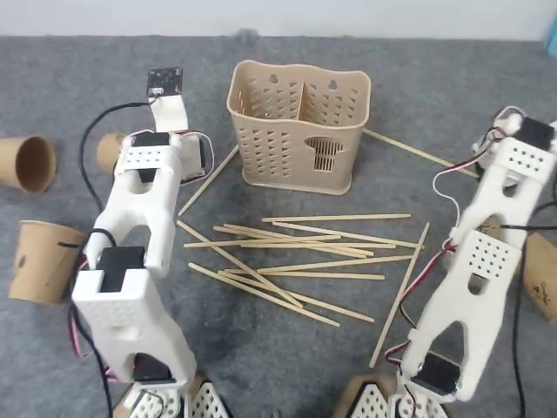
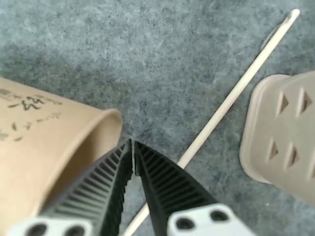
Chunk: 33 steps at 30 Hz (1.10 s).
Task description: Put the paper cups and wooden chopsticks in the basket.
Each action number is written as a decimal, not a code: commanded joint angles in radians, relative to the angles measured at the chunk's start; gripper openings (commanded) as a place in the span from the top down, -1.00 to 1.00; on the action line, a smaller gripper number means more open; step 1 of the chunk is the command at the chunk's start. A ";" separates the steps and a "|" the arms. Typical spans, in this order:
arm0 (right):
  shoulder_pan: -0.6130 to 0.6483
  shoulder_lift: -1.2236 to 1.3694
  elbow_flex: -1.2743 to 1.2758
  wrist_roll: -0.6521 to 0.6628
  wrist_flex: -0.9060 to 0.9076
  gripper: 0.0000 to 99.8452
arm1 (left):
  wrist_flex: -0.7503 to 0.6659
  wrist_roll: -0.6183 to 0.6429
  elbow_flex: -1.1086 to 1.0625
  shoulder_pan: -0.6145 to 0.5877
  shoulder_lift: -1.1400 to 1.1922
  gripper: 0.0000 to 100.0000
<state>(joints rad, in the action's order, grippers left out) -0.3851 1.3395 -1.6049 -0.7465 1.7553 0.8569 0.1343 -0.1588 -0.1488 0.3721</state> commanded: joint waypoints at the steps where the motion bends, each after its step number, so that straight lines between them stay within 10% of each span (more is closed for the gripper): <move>1: -0.025 -0.134 0.098 0.064 0.048 0.99 | -0.011 -0.011 0.025 -0.003 -0.018 0.97; 22: 0.101 -0.961 1.094 0.270 0.012 0.98 | -0.008 -0.011 0.024 -0.003 -0.018 0.97; 33: 0.294 -0.785 1.010 0.606 -0.073 0.32 | -0.008 -0.011 0.022 -0.005 -0.018 0.97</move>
<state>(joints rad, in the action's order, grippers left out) -0.1197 0.5386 -0.5033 -0.3153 1.6955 0.8569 0.1343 -0.1588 -0.1488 0.3721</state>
